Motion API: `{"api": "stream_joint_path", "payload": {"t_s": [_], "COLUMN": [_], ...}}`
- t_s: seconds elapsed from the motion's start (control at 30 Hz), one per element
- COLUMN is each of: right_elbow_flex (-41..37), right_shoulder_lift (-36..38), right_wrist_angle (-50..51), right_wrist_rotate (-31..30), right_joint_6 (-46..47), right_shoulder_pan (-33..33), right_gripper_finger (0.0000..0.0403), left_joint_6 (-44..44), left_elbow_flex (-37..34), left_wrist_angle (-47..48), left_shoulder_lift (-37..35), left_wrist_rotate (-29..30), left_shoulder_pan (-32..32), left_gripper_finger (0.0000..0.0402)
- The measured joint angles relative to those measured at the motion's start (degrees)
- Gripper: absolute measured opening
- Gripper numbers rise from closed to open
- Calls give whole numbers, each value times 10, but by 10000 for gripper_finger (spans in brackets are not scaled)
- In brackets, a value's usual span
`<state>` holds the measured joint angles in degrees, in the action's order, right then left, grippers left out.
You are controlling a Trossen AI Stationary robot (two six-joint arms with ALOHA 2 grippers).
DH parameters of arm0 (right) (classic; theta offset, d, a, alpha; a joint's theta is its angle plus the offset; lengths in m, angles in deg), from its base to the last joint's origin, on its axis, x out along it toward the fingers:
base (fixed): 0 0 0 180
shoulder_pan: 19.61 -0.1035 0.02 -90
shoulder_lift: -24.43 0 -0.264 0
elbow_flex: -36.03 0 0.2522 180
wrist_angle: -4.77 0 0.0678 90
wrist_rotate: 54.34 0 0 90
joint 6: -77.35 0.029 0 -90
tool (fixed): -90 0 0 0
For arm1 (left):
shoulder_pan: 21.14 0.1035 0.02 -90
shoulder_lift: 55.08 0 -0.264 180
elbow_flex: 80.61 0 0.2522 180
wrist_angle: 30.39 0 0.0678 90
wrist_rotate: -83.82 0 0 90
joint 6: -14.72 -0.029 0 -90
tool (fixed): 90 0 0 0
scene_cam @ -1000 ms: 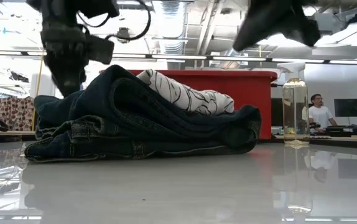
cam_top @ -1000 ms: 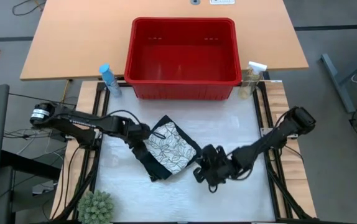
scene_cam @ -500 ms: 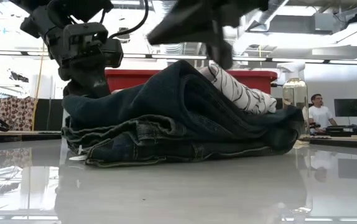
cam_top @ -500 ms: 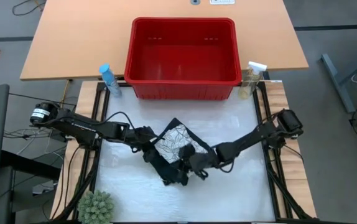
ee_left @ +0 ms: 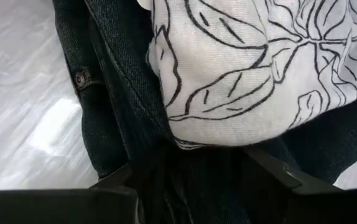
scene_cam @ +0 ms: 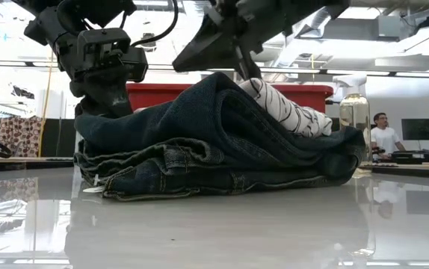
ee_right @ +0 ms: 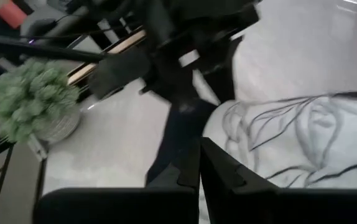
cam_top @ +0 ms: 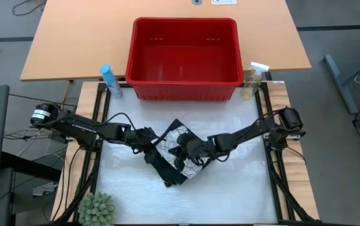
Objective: Fold Laundry from Bin
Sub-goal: Put the stack of folded clothes into the red laundry bin
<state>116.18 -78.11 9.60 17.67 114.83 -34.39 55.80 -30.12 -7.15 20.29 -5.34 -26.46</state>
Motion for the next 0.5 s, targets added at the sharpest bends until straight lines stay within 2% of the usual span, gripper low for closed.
{"api": "stream_joint_path", "payload": {"t_s": [0.5], "right_elbow_flex": [0], "right_shoulder_lift": [0], "right_wrist_angle": [-1], "right_wrist_rotate": [0], "right_joint_6": [1], "right_shoulder_pan": [61], "right_gripper_finger": [40], "left_joint_6": [0], "left_elbow_flex": [0], "left_wrist_angle": [1], "left_shoulder_lift": [0], "left_wrist_rotate": [0], "left_shoulder_pan": [0], "left_gripper_finger": [166]}}
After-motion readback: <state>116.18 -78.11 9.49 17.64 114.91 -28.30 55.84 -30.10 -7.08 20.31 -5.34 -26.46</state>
